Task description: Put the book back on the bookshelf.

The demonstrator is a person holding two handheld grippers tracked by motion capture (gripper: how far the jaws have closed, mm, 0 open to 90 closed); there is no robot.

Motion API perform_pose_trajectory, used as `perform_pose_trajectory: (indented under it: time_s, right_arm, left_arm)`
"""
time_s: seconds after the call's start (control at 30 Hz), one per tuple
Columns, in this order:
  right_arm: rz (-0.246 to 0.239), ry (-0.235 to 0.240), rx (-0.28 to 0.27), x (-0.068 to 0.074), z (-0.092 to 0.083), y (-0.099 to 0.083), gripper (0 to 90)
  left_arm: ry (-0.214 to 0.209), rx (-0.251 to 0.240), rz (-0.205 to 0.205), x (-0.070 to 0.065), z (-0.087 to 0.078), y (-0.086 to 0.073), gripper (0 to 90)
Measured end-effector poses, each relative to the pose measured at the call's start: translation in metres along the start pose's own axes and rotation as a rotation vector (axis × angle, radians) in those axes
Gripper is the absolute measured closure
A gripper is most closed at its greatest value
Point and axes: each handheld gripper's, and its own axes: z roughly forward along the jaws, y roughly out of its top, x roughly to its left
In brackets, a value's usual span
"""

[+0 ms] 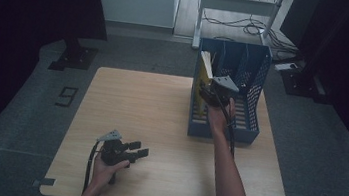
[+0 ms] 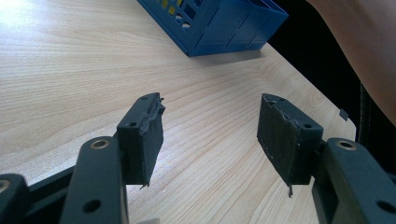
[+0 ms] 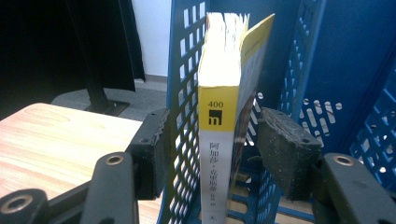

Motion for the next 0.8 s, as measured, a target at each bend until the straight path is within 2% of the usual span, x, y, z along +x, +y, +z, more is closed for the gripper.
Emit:
perform_pose_trajectory:
  time_s: [0.17,0.8]
  right_arm:
    - [0.017,0.019,0.004,0.001,-0.007,-0.002,43.1]
    - [0.001,0.083,0.008,-0.003,-0.054,-0.018,42.1]
  left_arm:
    - [0.002,-0.005,-0.002,0.0,-0.001,0.0,40.4]
    - [0.005,0.0,0.005,0.0,-0.001,0.0,40.3]
